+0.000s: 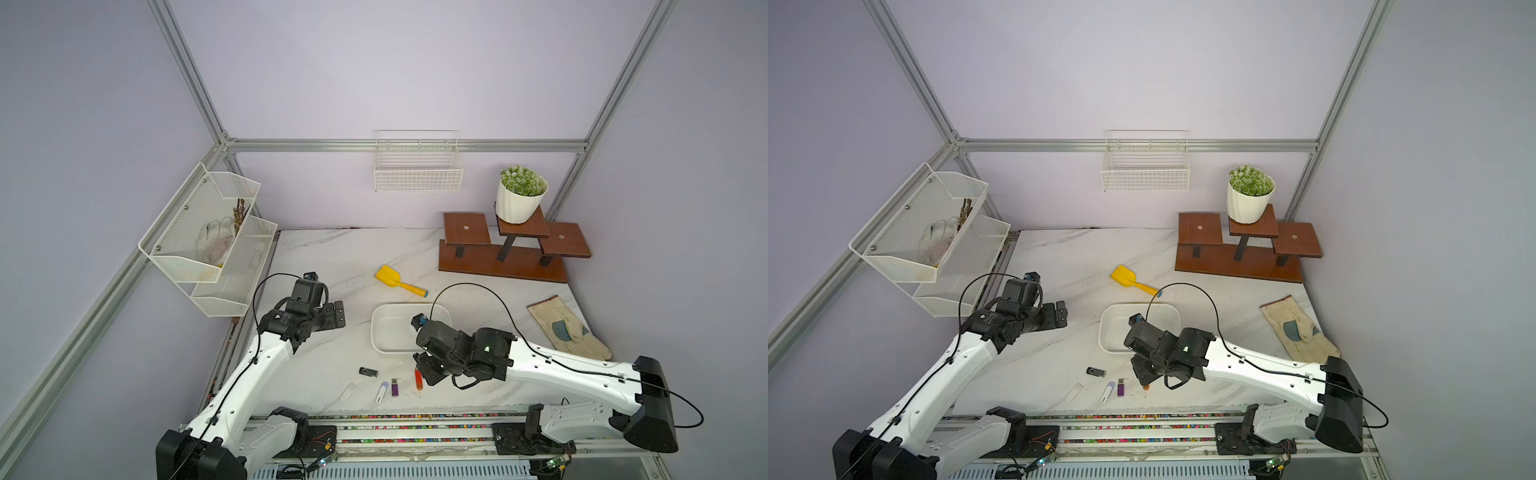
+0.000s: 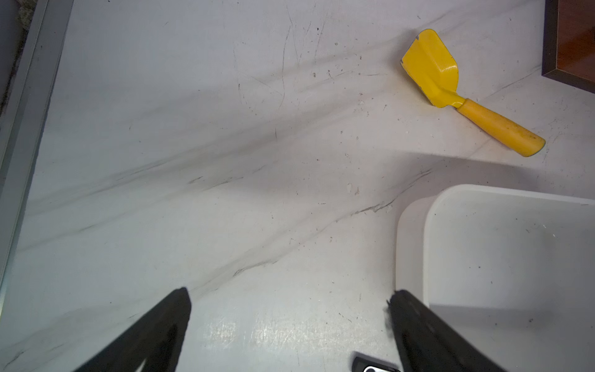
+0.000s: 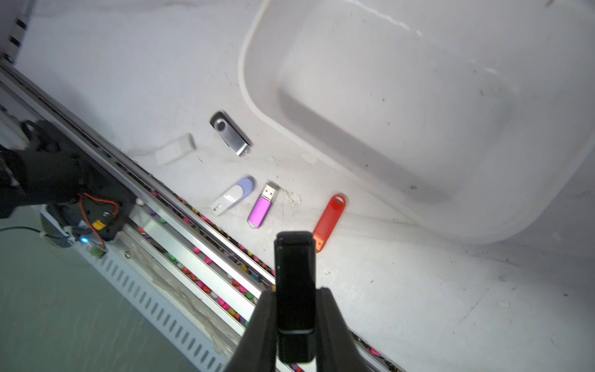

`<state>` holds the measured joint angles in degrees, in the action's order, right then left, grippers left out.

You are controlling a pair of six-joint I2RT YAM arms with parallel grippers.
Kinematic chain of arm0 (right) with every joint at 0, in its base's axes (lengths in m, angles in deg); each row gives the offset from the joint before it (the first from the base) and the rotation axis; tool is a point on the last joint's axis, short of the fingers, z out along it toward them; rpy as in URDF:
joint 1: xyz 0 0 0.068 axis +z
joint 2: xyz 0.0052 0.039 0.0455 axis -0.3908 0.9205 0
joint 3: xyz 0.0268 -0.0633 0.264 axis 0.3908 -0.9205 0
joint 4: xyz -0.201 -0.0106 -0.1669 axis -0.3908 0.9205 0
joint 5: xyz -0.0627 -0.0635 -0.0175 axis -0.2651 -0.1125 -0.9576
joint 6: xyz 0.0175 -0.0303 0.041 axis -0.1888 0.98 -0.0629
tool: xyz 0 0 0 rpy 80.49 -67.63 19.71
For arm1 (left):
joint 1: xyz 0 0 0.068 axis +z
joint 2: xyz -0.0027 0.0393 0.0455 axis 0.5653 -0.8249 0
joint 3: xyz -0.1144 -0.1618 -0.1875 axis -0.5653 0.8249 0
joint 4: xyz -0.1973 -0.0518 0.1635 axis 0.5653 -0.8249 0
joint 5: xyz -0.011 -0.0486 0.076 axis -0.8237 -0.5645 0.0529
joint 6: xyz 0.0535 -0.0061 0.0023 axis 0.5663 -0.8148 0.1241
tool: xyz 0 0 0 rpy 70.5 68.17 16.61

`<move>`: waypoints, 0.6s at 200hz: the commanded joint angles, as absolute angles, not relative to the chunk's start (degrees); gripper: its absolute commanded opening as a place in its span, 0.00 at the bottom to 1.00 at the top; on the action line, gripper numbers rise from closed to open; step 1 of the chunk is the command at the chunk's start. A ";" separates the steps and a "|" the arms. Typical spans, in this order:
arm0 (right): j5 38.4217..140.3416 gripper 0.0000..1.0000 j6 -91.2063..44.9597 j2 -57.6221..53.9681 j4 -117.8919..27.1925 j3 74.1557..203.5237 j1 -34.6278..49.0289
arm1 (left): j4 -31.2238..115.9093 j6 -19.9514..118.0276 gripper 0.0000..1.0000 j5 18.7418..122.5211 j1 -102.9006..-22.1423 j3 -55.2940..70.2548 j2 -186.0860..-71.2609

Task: Put the usb flash drive into the storage box
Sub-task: Pick up the USB flash from the center of the board, then place the USB flash in the storage box.

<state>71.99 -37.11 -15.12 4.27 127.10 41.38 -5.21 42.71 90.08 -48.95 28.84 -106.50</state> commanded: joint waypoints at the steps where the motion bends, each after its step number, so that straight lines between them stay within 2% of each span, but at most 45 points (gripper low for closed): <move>1: 68.26 0.00 -34.09 -12.85 7.52 131.32 38.17 | -5.10 41.23 1.00 88.88 -49.62 28.51 -106.04; 36: 68.58 0.00 -35.33 -3.63 5.94 134.43 29.51 | -5.15 39.75 1.00 88.30 -50.66 29.32 -105.80; 120: 68.66 0.00 -34.92 11.59 -3.43 133.33 22.86 | -5.55 38.25 1.00 88.42 -54.29 30.82 -106.53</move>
<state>68.76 -35.15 9.38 0.92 134.12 25.27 -5.63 39.73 88.99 -53.27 29.93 -106.67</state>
